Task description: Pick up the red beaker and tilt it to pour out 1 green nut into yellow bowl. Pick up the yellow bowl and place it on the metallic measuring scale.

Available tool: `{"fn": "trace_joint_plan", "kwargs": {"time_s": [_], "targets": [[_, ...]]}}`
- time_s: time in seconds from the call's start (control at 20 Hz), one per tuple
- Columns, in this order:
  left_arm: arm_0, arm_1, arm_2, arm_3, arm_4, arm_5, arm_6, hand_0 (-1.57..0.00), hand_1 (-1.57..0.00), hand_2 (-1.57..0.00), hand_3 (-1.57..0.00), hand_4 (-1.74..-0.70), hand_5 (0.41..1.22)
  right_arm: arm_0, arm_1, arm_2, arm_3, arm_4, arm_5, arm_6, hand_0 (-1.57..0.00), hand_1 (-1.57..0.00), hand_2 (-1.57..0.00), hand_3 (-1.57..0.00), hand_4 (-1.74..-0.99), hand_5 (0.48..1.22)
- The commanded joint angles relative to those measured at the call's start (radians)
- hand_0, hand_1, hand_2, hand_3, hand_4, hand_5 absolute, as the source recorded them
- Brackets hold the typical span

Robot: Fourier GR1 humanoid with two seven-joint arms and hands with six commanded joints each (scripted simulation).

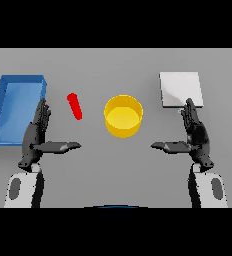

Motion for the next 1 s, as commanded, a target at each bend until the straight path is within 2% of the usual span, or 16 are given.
{"fn": "trace_joint_plan", "kwargs": {"time_s": [0.0,0.25,0.3,0.4,0.5,0.75,0.85,0.95], "targets": [[0.002,0.0,-0.001,-0.002,0.0,0.0,-0.001,0.0,0.0,0.0,0.0,-1.15,0.599,-0.002,0.001,0.001,0.001,0.001,-0.002,0.001,0.0,0.0,0.0,0.0,-1.167,0.599],[0.023,-0.005,-0.008,-0.019,0.0,-0.001,-0.009,0.0,0.0,0.0,0.0,-1.15,0.599,-0.023,0.011,0.005,0.008,0.009,-0.014,0.012,0.0,0.0,0.0,0.0,-1.167,0.599],[0.057,0.027,-0.034,-0.057,-0.036,-0.015,-0.021,0.0,0.0,0.0,0.0,-1.15,0.599,0.015,-0.021,0.054,-0.023,0.127,-0.049,-0.066,0.0,0.0,0.0,0.0,-1.167,0.599],[0.1,0.053,-0.072,-0.119,-0.08,-0.025,-0.009,0.0,0.0,0.0,0.0,-1.16,0.599,0.054,-0.042,0.109,-0.059,0.263,-0.101,-0.091,0.0,0.0,0.0,0.0,-1.162,0.594],[0.124,0.058,-0.091,-0.153,-0.1,-0.023,0.014,0.0,0.0,0.0,0.0,-1.16,0.599,0.083,-0.05,0.129,-0.088,0.305,-0.111,-0.08,0.0,0.0,0.0,0.0,-1.159,0.59],[0.121,0.07,-0.113,-0.163,-0.135,-0.025,0.055,0.0,0.0,0.0,0.0,-1.16,0.602,0.093,-0.044,0.13,-0.11,0.279,-0.091,-0.064,0.0,0.0,0.0,0.0,-1.199,0.603],[0.058,0.06,-0.116,-0.102,-0.151,-0.019,0.071,0.0,0.0,0.0,0.0,-1.17,0.605,0.078,-0.049,0.118,-0.106,0.25,-0.073,-0.058,0.0,0.0,0.0,0.0,-1.224,0.611],[0.026,0.045,-0.117,-0.033,-0.167,-0.01,0.036,0.0,0.0,0.0,0.0,-1.21,0.615,0.087,-0.047,0.131,-0.098,0.274,-0.079,-0.074,0.0,0.0,0.0,0.0,-1.236,0.623]]}}
